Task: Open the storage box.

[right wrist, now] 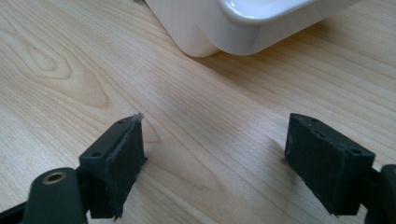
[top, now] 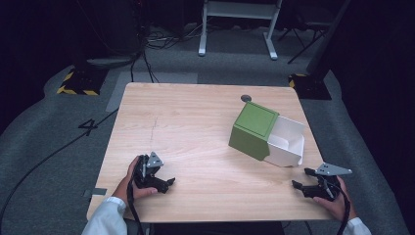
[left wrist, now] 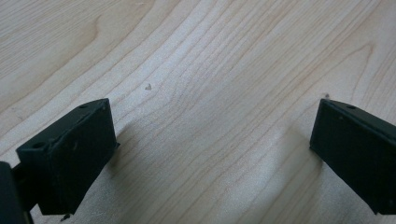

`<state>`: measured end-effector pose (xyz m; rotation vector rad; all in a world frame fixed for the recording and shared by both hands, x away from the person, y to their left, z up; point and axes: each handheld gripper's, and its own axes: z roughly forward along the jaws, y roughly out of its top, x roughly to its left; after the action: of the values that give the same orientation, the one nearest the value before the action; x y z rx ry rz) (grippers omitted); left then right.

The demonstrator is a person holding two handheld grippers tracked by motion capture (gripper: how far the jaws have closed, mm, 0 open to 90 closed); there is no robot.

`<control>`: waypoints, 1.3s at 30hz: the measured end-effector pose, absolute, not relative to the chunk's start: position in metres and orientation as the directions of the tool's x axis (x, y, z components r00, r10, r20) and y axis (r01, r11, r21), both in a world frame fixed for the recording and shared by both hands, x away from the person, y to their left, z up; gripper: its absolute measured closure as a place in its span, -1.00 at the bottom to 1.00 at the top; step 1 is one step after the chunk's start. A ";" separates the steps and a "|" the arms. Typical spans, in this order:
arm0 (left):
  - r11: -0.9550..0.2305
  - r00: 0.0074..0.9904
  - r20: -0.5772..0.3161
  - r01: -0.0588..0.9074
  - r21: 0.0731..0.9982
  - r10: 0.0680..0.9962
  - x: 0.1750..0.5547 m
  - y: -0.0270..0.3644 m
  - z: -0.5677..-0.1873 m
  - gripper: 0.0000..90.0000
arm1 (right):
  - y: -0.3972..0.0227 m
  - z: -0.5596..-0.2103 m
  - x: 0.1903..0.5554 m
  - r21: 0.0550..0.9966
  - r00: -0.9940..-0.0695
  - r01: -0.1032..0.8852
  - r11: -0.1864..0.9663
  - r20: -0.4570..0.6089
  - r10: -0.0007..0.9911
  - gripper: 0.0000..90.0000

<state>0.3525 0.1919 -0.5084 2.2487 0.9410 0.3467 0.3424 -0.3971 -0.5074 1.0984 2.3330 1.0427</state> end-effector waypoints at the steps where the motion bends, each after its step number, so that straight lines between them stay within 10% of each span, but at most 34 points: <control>1: -0.518 0.705 -0.011 0.532 0.670 0.709 0.352 0.192 -0.508 -0.99 | -0.397 -0.507 0.342 0.748 -0.634 0.509 0.426 -0.009 0.773 -0.56; 39: -0.519 0.706 -0.012 0.532 0.669 0.708 0.353 0.192 -0.508 -0.99 | -0.397 -0.507 0.342 0.749 -0.626 0.512 0.421 -0.010 0.780 -0.55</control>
<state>0.3527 0.1919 -0.5084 2.2499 0.9393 0.3454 0.3422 -0.3974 -0.5074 1.1073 2.3235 1.0401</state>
